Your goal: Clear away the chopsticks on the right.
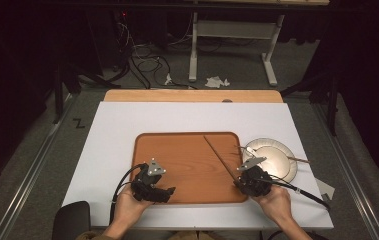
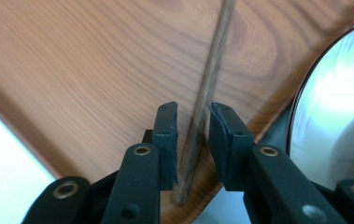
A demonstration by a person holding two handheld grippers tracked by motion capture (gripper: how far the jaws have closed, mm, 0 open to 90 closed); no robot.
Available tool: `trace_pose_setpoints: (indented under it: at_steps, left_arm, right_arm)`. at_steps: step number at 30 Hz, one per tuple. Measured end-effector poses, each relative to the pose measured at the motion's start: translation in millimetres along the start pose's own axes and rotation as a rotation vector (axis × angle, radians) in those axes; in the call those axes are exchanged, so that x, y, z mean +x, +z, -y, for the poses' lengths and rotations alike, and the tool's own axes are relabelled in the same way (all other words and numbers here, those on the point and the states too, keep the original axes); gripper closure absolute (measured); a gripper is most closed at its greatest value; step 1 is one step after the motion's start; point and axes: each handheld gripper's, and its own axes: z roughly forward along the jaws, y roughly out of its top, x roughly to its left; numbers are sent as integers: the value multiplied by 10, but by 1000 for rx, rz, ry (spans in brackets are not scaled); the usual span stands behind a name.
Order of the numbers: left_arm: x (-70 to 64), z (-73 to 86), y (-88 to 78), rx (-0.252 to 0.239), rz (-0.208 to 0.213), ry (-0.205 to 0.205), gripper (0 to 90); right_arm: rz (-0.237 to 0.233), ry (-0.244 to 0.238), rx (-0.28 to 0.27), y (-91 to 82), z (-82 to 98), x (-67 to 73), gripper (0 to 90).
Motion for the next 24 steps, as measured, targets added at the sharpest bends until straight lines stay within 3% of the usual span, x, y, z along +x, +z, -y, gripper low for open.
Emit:
trace_pose_setpoints:
  at_steps: [9,14,20,24]
  left_arm:
    - [-1,0,2,2,0,2,268]
    - [-2,-1,7,3,0,0,268]
    - [4,-1,5,2,-2,1,268]
    - [3,-1,7,2,-2,-2,268]
  right_arm:
    - [-31,1,-86,-208,4,-35,708]
    - [-35,2,-170,-414,4,-113,716]
    - [52,36,-245,-708,46,-421,725]
    - [91,107,-281,-834,120,-667,729]
